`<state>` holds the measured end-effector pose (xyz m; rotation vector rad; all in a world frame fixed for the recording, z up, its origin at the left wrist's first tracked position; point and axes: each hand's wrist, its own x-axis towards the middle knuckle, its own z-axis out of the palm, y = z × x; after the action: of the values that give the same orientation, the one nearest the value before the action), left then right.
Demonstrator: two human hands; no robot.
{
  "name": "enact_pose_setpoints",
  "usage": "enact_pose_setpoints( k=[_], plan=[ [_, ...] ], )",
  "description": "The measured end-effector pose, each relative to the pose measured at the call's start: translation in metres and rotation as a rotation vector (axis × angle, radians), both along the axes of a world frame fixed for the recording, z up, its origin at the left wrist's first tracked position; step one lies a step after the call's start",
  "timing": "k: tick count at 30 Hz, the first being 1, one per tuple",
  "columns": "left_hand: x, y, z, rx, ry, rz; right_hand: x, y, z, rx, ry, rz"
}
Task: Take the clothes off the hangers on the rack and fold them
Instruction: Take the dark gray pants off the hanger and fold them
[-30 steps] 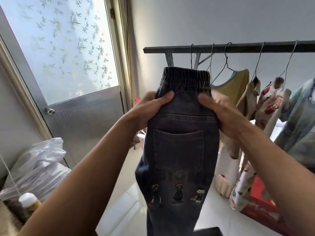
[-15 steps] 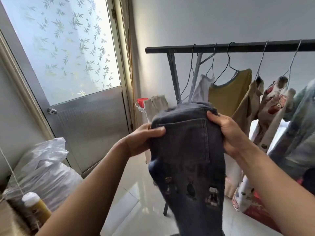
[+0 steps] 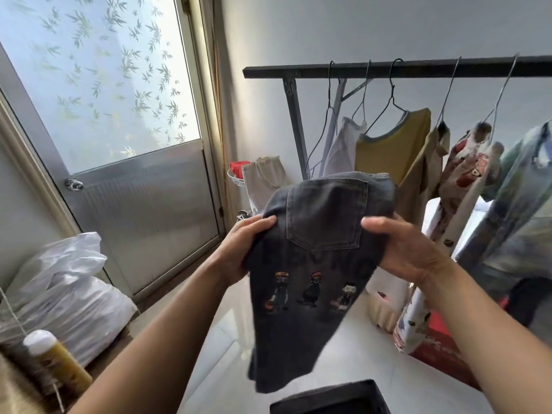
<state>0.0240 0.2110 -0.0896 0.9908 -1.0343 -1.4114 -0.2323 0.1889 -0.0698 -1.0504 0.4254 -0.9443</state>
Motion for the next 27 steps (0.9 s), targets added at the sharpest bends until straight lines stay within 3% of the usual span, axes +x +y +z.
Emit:
enact_pose_setpoints(
  k=[3, 8, 10, 12, 14, 16, 19, 23, 27],
  plan=[
    [0.007, -0.002, 0.006, 0.052, 0.134, -0.025, 0.005, 0.001, -0.004, -0.016, 0.152, -0.115],
    [0.03, 0.01, -0.003, 0.005, 0.405, -0.29, 0.012, -0.002, 0.001, 0.091, 0.146, -0.299],
    [0.032, 0.012, -0.015, 0.012, 0.25, -0.323, 0.015, -0.004, 0.006, 0.136, 0.148, -0.332],
    [0.025, 0.013, -0.024, 0.046, 0.041, -0.234, 0.018, -0.007, 0.005, 0.184, 0.182, -0.37],
    [0.016, 0.013, -0.026, 0.08, -0.039, -0.139, 0.017, -0.007, -0.001, 0.25, 0.171, -0.344],
    [0.011, 0.01, -0.026, 0.086, -0.013, -0.058, 0.013, -0.005, -0.007, 0.285, 0.1, -0.255],
    [0.004, 0.008, -0.019, 0.087, 0.102, -0.001, 0.003, 0.0, -0.014, 0.181, 0.052, -0.093],
    [0.002, 0.008, -0.005, 0.073, 0.197, -0.066, 0.0, 0.0, -0.025, 0.02, 0.227, 0.009],
    [0.01, 0.008, 0.003, 0.002, -0.044, -0.191, 0.008, -0.001, -0.025, -0.016, 0.341, -0.123]
  ],
)
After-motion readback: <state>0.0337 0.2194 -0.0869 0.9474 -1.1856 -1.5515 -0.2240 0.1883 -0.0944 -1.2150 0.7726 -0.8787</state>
